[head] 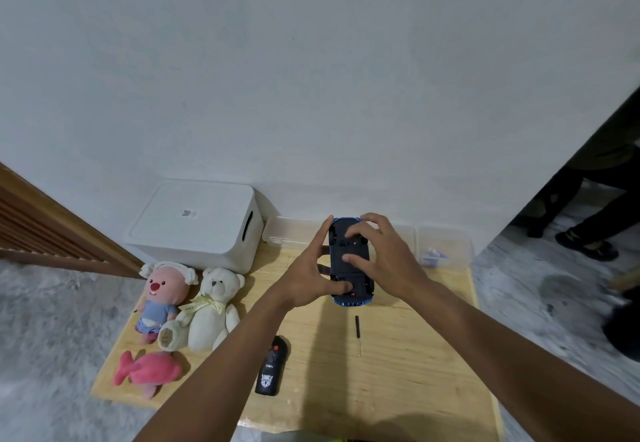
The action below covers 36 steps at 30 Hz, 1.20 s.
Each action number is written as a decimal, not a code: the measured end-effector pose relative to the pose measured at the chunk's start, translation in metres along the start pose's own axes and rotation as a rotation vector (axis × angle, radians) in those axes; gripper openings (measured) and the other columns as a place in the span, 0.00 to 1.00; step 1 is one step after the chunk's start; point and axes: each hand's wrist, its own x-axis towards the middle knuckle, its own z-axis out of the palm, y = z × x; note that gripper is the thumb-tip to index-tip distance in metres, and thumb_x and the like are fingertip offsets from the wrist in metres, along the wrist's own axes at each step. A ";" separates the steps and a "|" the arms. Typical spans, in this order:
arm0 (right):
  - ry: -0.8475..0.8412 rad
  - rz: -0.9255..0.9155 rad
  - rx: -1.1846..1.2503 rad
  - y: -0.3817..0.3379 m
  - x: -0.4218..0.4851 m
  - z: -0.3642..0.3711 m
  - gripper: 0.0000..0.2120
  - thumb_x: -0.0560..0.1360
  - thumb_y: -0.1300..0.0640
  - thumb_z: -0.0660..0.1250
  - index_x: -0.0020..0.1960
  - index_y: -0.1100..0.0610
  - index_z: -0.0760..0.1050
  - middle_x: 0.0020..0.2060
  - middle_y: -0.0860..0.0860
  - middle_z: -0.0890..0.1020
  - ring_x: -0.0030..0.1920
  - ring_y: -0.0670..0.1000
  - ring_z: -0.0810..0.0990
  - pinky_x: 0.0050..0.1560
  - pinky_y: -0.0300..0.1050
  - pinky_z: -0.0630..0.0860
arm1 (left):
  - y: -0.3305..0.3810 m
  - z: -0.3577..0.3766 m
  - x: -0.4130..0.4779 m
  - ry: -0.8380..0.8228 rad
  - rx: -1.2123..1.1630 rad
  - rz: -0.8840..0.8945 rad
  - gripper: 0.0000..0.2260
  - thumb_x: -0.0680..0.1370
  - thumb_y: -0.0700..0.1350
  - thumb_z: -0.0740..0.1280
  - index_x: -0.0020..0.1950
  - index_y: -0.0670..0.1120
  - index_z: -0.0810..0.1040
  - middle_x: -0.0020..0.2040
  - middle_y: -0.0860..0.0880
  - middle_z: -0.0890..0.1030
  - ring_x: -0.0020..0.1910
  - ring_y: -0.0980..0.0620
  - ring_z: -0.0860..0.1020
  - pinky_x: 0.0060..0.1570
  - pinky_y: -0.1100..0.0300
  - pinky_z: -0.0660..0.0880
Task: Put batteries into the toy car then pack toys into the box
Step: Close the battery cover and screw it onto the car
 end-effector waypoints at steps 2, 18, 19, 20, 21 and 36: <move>-0.016 -0.009 0.003 0.004 0.000 0.001 0.12 0.74 0.48 0.74 0.56 0.40 0.77 0.69 0.43 0.65 0.56 0.47 0.76 0.59 0.45 0.74 | 0.000 -0.001 0.000 -0.005 0.000 -0.007 0.55 0.70 0.36 0.79 0.80 0.71 0.49 0.66 0.51 0.77 0.54 0.47 0.83 0.54 0.46 0.84; 0.002 -0.171 -0.103 0.019 0.006 -0.005 0.12 0.77 0.49 0.70 0.60 0.42 0.79 0.69 0.39 0.71 0.58 0.46 0.76 0.60 0.50 0.75 | 0.009 -0.001 -0.004 -0.002 0.002 -0.006 0.54 0.70 0.37 0.80 0.80 0.70 0.49 0.66 0.52 0.75 0.56 0.46 0.82 0.56 0.46 0.83; -0.001 -0.159 -0.122 0.020 0.007 -0.005 0.12 0.77 0.47 0.70 0.61 0.42 0.79 0.69 0.38 0.71 0.60 0.46 0.75 0.61 0.51 0.75 | 0.009 -0.001 -0.004 -0.003 0.007 -0.008 0.54 0.70 0.37 0.80 0.80 0.70 0.49 0.66 0.52 0.75 0.56 0.46 0.82 0.55 0.45 0.83; -0.001 -0.147 -0.137 0.022 0.006 -0.006 0.13 0.77 0.46 0.69 0.62 0.42 0.78 0.69 0.38 0.71 0.61 0.47 0.74 0.62 0.51 0.74 | 0.008 -0.001 -0.005 -0.003 0.011 -0.010 0.54 0.70 0.37 0.80 0.80 0.71 0.49 0.66 0.53 0.76 0.56 0.45 0.82 0.55 0.45 0.83; 0.008 -0.143 -0.153 0.023 0.006 -0.006 0.14 0.77 0.45 0.69 0.63 0.43 0.78 0.69 0.38 0.71 0.61 0.47 0.72 0.63 0.51 0.73 | 0.008 0.000 -0.005 -0.003 0.012 -0.012 0.54 0.70 0.38 0.80 0.80 0.71 0.49 0.66 0.53 0.76 0.56 0.45 0.82 0.55 0.44 0.83; -0.015 0.112 0.197 0.008 -0.007 0.004 0.17 0.78 0.44 0.69 0.64 0.30 0.73 0.50 0.42 0.83 0.53 0.46 0.82 0.56 0.54 0.81 | 0.004 0.003 -0.013 0.048 -0.056 0.017 0.53 0.72 0.37 0.80 0.81 0.67 0.49 0.69 0.51 0.75 0.54 0.52 0.84 0.46 0.58 0.82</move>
